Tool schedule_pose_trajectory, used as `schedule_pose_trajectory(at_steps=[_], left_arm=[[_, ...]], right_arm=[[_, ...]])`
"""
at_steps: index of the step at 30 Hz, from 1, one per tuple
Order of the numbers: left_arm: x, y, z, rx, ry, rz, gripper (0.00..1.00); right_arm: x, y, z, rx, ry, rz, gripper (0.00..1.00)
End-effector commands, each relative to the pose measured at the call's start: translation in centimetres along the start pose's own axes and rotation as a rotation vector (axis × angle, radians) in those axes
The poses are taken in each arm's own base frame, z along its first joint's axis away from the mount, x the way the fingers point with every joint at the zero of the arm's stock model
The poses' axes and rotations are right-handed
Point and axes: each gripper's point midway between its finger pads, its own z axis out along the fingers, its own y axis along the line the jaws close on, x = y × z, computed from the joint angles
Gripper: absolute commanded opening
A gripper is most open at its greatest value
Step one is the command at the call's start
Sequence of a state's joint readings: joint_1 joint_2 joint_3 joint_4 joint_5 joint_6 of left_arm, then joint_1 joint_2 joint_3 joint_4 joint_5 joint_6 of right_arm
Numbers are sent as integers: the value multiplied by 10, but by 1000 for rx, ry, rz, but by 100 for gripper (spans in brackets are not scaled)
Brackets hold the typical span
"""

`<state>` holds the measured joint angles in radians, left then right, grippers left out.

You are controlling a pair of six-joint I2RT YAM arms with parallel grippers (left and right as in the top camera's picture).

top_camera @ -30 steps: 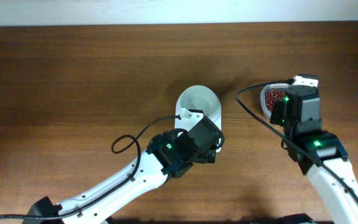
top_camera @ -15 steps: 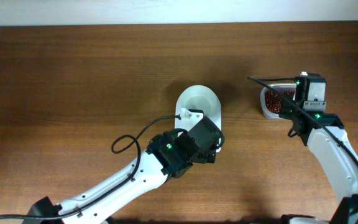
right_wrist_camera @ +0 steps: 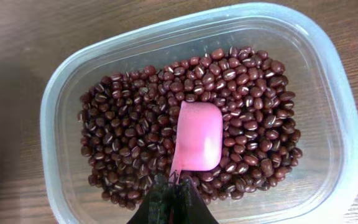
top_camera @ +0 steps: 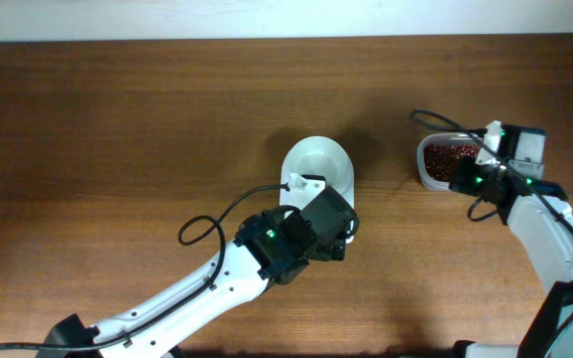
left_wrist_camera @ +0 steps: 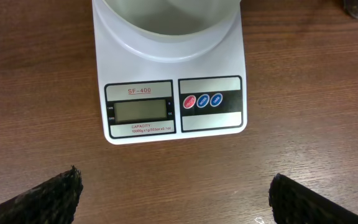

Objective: Scoop and weigh 50g on scale
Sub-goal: 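Lower the scoop into the red beans with the right gripper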

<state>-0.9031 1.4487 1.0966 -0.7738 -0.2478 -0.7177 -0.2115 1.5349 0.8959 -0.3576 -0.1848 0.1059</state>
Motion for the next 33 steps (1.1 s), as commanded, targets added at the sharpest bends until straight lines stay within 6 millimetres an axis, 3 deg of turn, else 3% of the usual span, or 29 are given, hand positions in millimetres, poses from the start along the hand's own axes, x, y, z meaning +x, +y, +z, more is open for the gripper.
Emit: schedule_pose_trajectory(at_steps=[1, 5, 10, 14, 24, 33], left_arm=[[0, 1, 1, -9, -3, 9, 99], [0, 1, 1, -9, -3, 9, 99], [0, 1, 1, -9, -3, 9, 99], [0, 1, 1, -9, -3, 9, 99], [0, 1, 1, -9, -3, 9, 99], [0, 1, 1, -9, -3, 9, 99]], right_arm=[[1, 6, 0, -133, 23, 114, 4], [-2, -2, -5, -178, 15, 182, 4], [-4, 6, -9, -247, 17, 199, 4], [-7, 1, -10, -246, 12, 278, 4], [4, 6, 10, -303, 73, 323, 4], [2, 12, 5, -374, 76, 340, 4]])
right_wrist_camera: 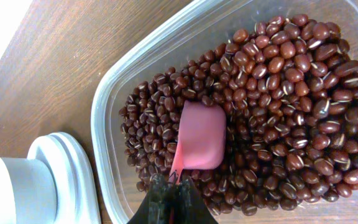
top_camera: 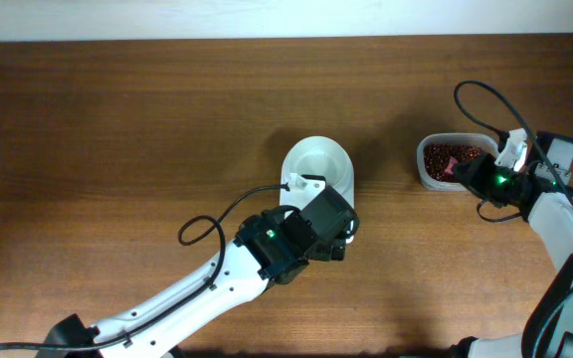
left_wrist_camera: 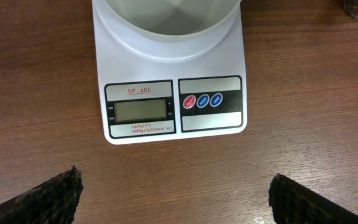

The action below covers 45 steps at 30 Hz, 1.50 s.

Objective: Scoop and weigh 50g on scale
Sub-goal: 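Lower the scoop into the red beans with the right gripper, then lift the filled pink scoop out of the tub toward the scale bowl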

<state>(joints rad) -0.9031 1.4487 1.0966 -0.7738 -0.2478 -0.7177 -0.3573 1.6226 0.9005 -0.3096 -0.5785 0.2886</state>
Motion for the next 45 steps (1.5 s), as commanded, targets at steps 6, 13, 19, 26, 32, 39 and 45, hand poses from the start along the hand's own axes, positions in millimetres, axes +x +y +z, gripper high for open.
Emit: schedule_pose_trajectory(at_steps=[6, 13, 19, 26, 32, 39, 45], left_arm=[[0, 1, 1, -9, -3, 9, 99], [0, 1, 1, -9, -3, 9, 99], [0, 1, 1, -9, -3, 9, 99], [0, 1, 1, -9, -3, 9, 99], [0, 1, 1, -9, -3, 9, 99], [0, 1, 1, -9, -3, 9, 99], [0, 1, 1, -9, -3, 9, 99]], right_arm=[[-8, -7, -22, -166, -3, 117, 4], [-15, -8, -36, -251, -24, 155, 4], [-13, 3, -39, -318, -10, 152, 4], [-12, 5, -40, -332, 6, 217, 4], [-15, -12, -49, -313, -6, 326, 4], [-18, -15, -56, -336, -18, 355, 4], [-16, 6, -64, -464, 19, 369, 4]])
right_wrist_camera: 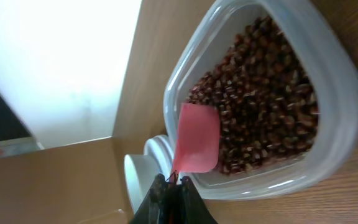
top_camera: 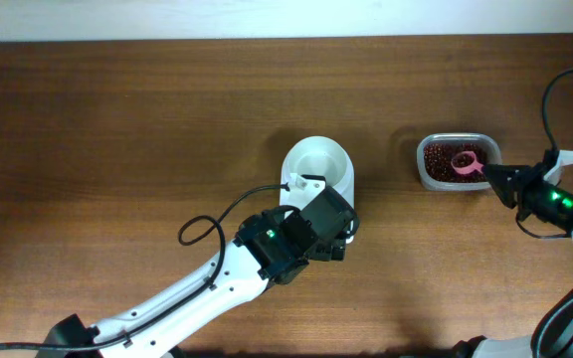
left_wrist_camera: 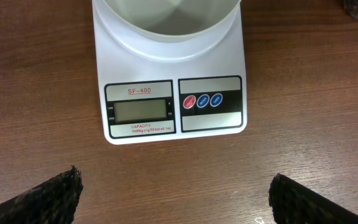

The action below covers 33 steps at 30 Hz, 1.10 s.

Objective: Scoop and weigh 50g on scale
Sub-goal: 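Lift the filled pink scoop out of the tub toward the scale bowl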

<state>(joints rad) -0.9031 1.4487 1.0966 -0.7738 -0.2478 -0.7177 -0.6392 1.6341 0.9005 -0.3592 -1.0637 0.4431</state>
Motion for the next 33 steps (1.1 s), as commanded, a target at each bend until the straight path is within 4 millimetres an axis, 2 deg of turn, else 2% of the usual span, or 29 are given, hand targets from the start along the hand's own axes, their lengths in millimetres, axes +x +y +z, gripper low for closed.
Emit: schedule_pose_trajectory(at_steps=[1, 6, 13, 22, 33], left_arm=[[0, 1, 1, -9, -3, 9, 99], [0, 1, 1, -9, -3, 9, 99], [0, 1, 1, -9, -3, 9, 99], [0, 1, 1, -9, -3, 9, 99], [0, 1, 1, -9, -3, 10, 99]], right_arm=[[7, 16, -1, -100, 48, 10, 4], [15, 30, -3, -188, 91, 10, 4], [19, 38, -4, -228, 115, 16, 4], [54, 58, 26, -245, 256, -9, 4], [91, 73, 50, -248, 383, -45, 4]])
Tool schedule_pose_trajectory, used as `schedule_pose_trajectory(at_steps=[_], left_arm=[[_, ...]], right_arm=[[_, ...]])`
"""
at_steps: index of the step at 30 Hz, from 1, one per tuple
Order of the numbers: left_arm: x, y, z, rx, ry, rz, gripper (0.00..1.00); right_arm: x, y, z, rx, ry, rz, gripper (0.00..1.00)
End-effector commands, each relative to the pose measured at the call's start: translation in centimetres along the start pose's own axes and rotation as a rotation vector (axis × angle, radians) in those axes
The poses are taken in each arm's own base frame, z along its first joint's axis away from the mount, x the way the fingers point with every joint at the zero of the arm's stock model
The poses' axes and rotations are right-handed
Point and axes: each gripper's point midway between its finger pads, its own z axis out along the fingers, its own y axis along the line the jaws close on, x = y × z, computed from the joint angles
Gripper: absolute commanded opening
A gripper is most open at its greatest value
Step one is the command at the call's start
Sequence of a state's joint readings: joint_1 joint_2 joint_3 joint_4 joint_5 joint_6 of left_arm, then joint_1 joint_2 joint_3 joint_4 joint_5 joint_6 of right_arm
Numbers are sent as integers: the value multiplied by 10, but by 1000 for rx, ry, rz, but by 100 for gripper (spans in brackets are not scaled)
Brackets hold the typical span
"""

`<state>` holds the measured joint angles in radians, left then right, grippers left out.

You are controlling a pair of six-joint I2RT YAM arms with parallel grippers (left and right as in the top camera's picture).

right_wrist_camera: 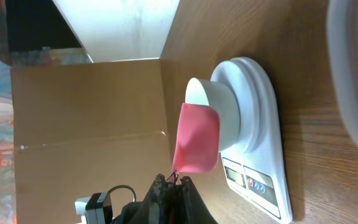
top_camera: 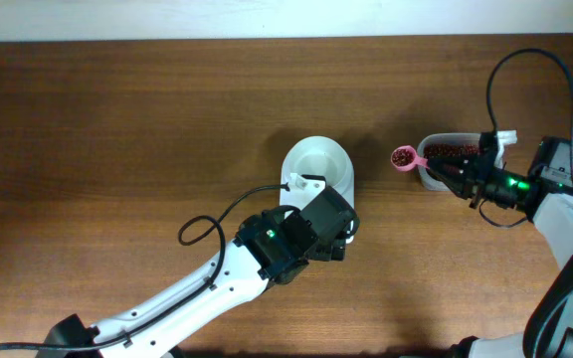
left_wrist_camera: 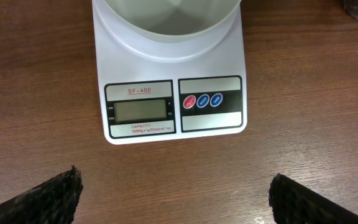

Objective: Scoop and weigh 50g on scale
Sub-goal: 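Lift the filled pink scoop out of the tub toward the scale bowl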

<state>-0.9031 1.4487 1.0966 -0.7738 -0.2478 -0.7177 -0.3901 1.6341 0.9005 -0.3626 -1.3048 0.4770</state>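
The white scale (left_wrist_camera: 173, 99) carries a white bowl (top_camera: 317, 165), which looks bare inside; its display (left_wrist_camera: 142, 111) shows no digits I can read. My left gripper (left_wrist_camera: 176, 196) hangs open just in front of the scale, nothing between its fingers. My right gripper (top_camera: 463, 174) is shut on the handle of a pink scoop (top_camera: 403, 157), which holds red beans and hovers between the bowl and the clear tub of red beans (top_camera: 450, 152). In the right wrist view the scoop (right_wrist_camera: 197, 137) shows only its pink underside, with the scale (right_wrist_camera: 253, 143) behind it.
The brown wooden table (top_camera: 117, 129) stretches left and back of the scale. A black cable (top_camera: 217, 214) loops from the left arm beside the scale. A cable (top_camera: 525, 70) arches above the right arm. A tan board (right_wrist_camera: 86, 124) shows in the right wrist view.
My right gripper has moved left with the scoop, from over the bean tub to the gap between tub and bowl; the scoop now carries beans. The left arm has not moved.
My right gripper held the pink scoop face down on the beans in the tub. Later its wrist had swung out to the right with the scoop still in the beans, then tilted at the tub's near side. Now the loaded scoop hangs outside the tub, toward the scale.
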Motion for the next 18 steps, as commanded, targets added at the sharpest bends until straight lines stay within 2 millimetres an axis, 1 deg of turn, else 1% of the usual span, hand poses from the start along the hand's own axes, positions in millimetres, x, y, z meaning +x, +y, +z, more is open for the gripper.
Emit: schedule_pose_trajectory(at_steps=[1, 9, 14, 18], left_arm=[[0, 1, 1, -9, -3, 9, 99], [0, 1, 1, -9, -3, 9, 99], [0, 1, 1, -9, -3, 9, 99], [0, 1, 1, -9, -3, 10, 99]], right_arm=[[10, 5, 11, -24, 51, -1, 4], [35, 13, 41, -24, 162, -21, 4], [44, 15, 50, -24, 196, -30, 4], [47, 18, 54, -27, 209, -30, 4]])
